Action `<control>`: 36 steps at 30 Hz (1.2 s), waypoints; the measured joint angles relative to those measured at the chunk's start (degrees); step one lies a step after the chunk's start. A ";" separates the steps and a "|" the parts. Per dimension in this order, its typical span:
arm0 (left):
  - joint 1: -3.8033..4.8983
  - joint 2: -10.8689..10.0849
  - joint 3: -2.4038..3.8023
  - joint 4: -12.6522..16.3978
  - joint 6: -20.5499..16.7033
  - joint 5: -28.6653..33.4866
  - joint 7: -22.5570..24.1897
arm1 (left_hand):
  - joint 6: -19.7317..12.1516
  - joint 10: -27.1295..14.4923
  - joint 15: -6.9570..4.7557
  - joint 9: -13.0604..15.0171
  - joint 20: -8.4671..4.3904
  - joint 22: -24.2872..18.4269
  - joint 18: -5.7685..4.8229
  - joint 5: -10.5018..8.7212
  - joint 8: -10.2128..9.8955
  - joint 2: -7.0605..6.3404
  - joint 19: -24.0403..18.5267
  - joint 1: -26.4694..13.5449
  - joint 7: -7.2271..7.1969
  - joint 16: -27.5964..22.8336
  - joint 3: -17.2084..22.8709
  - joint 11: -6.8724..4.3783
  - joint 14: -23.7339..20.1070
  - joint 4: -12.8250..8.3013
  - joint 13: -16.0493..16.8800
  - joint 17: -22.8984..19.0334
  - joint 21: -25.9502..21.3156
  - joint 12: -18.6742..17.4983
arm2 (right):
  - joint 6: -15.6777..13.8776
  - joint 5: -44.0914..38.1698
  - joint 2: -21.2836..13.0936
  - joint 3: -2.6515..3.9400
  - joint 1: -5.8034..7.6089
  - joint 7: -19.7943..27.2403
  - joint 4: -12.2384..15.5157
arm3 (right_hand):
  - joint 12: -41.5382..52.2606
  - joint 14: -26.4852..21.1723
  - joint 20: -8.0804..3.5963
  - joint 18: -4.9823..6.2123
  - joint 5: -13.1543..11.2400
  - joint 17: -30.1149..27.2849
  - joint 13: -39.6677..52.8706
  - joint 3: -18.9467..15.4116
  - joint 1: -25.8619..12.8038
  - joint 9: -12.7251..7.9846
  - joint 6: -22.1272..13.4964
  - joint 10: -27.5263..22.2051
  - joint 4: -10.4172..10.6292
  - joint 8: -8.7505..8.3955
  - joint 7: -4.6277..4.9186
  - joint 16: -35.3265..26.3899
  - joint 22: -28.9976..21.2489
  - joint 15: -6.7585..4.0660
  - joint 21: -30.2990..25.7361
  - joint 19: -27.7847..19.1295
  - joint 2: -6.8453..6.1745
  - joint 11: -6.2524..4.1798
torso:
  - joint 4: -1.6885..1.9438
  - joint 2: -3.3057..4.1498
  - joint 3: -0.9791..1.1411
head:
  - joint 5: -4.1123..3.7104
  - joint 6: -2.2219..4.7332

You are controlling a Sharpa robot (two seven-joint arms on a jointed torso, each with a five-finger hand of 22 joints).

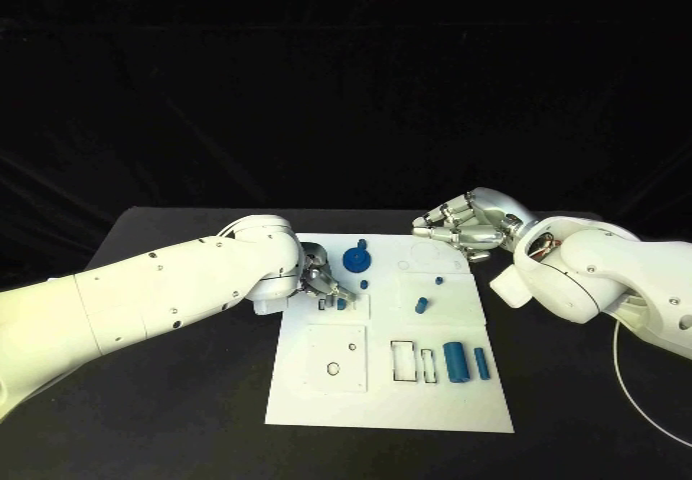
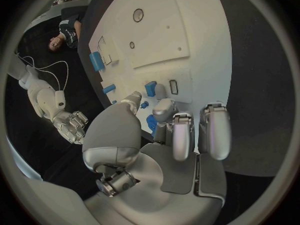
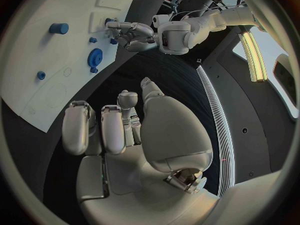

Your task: Assemble the parts on the task board

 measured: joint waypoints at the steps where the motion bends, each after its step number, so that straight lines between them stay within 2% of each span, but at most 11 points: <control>1: 0.10 -0.24 0.27 0.36 -0.03 0.00 -0.02 | 0.00 0.00 0.00 0.00 0.00 0.00 0.00 0.00 0.00 0.00 0.00 0.00 0.00 0.00 -0.27 0.00 0.00 0.14 -0.01 0.00 0.00 0.00 | 0.00 0.00 0.01 0.00 0.00 0.00 -0.01 | 0.00 0.00 0.00 0.00 -0.01 -0.01 -0.01 0.00 0.00 0.00 0.00 -0.08 0.00 0.00 0.00 0.00 -0.02 0.00 0.00 0.00 0.00 -0.08 | -0.03 0.01 0.01 | 0.05 0.05; 6: 1.08 -1.41 1.93 2.20 -0.01 -0.01 -0.05 | 0.00 0.00 0.00 0.00 0.00 -0.01 0.00 0.00 0.00 0.26 0.00 0.26 0.00 0.00 -1.99 0.00 0.00 0.72 -0.42 -0.01 -0.41 -0.49 | 0.00 0.00 0.07 -0.05 -0.02 0.02 -0.21 | 0.00 0.00 0.00 0.00 -0.01 -0.02 -0.01 0.00 0.00 0.00 0.00 -0.08 0.00 0.00 0.00 0.00 -0.02 0.00 0.00 0.00 0.00 -0.08 | -0.10 0.02 0.01 | 0.11 0.14; 8: 1.96 -1.91 2.52 2.60 0.29 0.00 -0.05 | -0.23 -0.64 0.00 -0.01 0.00 -0.01 0.01 0.00 0.00 0.43 0.00 1.14 0.23 0.00 -3.10 0.17 0.00 0.89 -1.75 -0.01 -1.70 -1.81 | 0.00 0.00 0.11 -0.06 -0.04 0.03 -0.27 | 0.00 0.00 0.00 0.00 -0.01 -0.09 -0.10 -0.18 0.00 0.00 0.00 -0.08 0.18 0.00 0.00 0.00 -0.09 0.00 0.00 0.00 0.00 -0.08 | -0.08 0.01 0.01 | 0.06 0.15; 11: 3.35 -2.23 2.93 2.34 1.02 0.02 -0.05 | -0.64 -1.57 0.00 -0.14 0.00 -0.01 0.00 0.00 -0.34 0.59 0.00 1.96 0.64 0.00 -4.28 0.32 0.00 1.27 -3.13 -0.01 -2.59 -3.14 | 0.00 0.00 0.22 -0.08 -0.06 0.04 -0.41 | 0.00 0.00 0.00 0.00 -0.01 -0.09 -0.11 -0.24 0.00 -0.01 0.00 -0.08 0.24 0.00 0.00 0.00 -0.09 0.00 0.00 0.00 0.00 -0.08 | -0.04 0.02 0.05 | -0.03 0.14; 15: 5.00 -1.68 3.18 -0.41 2.45 0.05 -0.03 | -2.28 -3.28 0.04 -0.90 0.00 -0.01 0.01 0.00 -1.93 1.48 0.00 3.43 1.45 0.00 -5.98 0.97 0.04 1.56 -5.43 -0.01 -3.72 -5.29 | 0.01 0.00 0.36 -0.13 -0.11 0.05 -0.61 | 0.00 0.00 0.00 0.00 -0.01 -0.09 -0.11 -0.24 0.00 -0.01 0.00 -0.08 0.24 0.00 0.00 0.00 -0.15 0.00 0.00 0.01 0.00 -0.08 | 0.03 0.02 0.05 | 0.00 0.09; 20: 5.76 0.42 3.11 -5.82 4.13 0.05 0.05 | -4.52 -5.05 1.24 -3.02 0.76 -0.02 0.02 0.00 -5.15 3.03 -0.12 6.06 2.67 0.00 -7.39 2.16 0.02 1.57 -7.95 -0.02 -4.16 -7.55 | 0.02 0.00 0.50 -0.15 -0.13 0.05 -0.82 | 0.00 0.00 0.00 0.00 -0.01 -0.09 -0.10 -0.24 0.00 -0.01 0.00 -0.07 0.23 0.00 0.00 0.00 -0.15 0.00 0.00 0.01 0.00 -0.08 | 0.10 0.02 0.05 | 0.01 0.07; 22: 5.89 1.31 3.02 -7.84 4.60 0.05 0.10 | -4.51 -5.05 1.24 -3.44 0.84 -0.02 0.01 0.00 -5.63 2.94 -0.21 6.49 2.67 0.00 -7.85 2.16 0.02 1.58 -8.16 -0.02 -4.16 -7.55 | 0.02 0.00 0.57 -0.16 -0.14 0.05 -0.89 | 0.00 0.00 0.00 0.00 -0.01 -0.09 -0.10 -0.39 0.00 -0.01 0.00 -0.07 0.08 0.00 0.00 0.00 -0.15 0.00 0.00 0.01 0.00 -0.08 | 0.10 0.03 0.01 | 0.01 0.07; 26: 6.01 3.24 2.60 -11.85 5.50 0.05 0.18 | -4.47 -5.05 1.24 -3.80 0.84 -0.02 0.01 0.00 -5.66 3.25 -0.21 6.88 2.71 0.00 -8.30 2.16 0.02 1.51 -8.16 -0.02 -4.16 -7.55 | 0.03 -0.01 0.74 -0.17 -0.16 0.06 -0.98 | 0.00 0.00 0.00 0.00 -0.01 -0.09 -0.10 -0.39 0.00 -0.01 0.00 -0.07 0.08 0.00 0.00 0.00 -0.15 0.00 0.00 0.01 0.00 -0.08 | 0.10 0.04 -0.02 | 0.19 0.13; 28: 6.02 4.16 2.18 -13.72 5.97 0.06 0.23 | -3.84 -5.05 1.24 -3.85 0.97 -0.02 0.01 0.00 -5.67 3.56 -0.08 7.18 2.87 0.00 -8.72 2.16 0.02 1.80 -8.01 -0.02 -4.16 -7.55 | 0.03 -0.01 0.83 -0.17 -0.17 0.07 -1.01 | 0.00 0.00 0.00 0.00 -0.01 -0.09 -0.10 -0.39 0.00 -0.01 0.00 -0.07 0.09 0.00 0.00 0.00 -0.15 0.00 0.00 0.01 0.00 -0.08 | 0.08 0.05 -0.06 | 0.31 0.17; 32: 6.01 5.48 1.26 -16.32 6.87 0.07 0.33 | -3.26 -5.05 1.24 -3.86 1.04 -0.02 0.00 0.00 -5.67 3.55 0.00 7.18 2.47 0.00 -9.22 2.16 0.02 1.82 -7.82 -0.02 -4.16 -7.55 | 0.06 -0.01 0.95 -0.17 -0.19 0.08 -1.08 | 0.00 0.00 0.00 0.00 -0.01 -0.09 -0.16 -0.55 0.00 -0.01 0.00 -0.07 0.24 0.00 0.00 0.00 -0.15 0.00 0.00 0.01 0.00 -0.08 | 0.00 0.09 -0.06 | 0.49 0.25; 36: 5.75 6.49 0.66 -18.48 7.65 0.08 0.47 | -3.26 -5.05 1.24 -3.85 1.04 -0.02 0.01 0.00 -5.67 3.55 0.00 7.18 2.48 0.00 -9.22 2.15 0.02 1.82 -7.83 -0.02 -4.16 -7.27 | 0.08 -0.01 0.96 -0.17 -0.24 0.09 -1.13 | 0.00 0.00 0.00 0.00 -0.01 -0.08 -0.16 -0.55 0.00 -0.01 0.00 -0.07 0.24 0.00 0.00 0.00 -0.15 0.00 0.00 0.01 0.00 -0.08 | -0.03 0.10 -0.09 | 0.54 0.19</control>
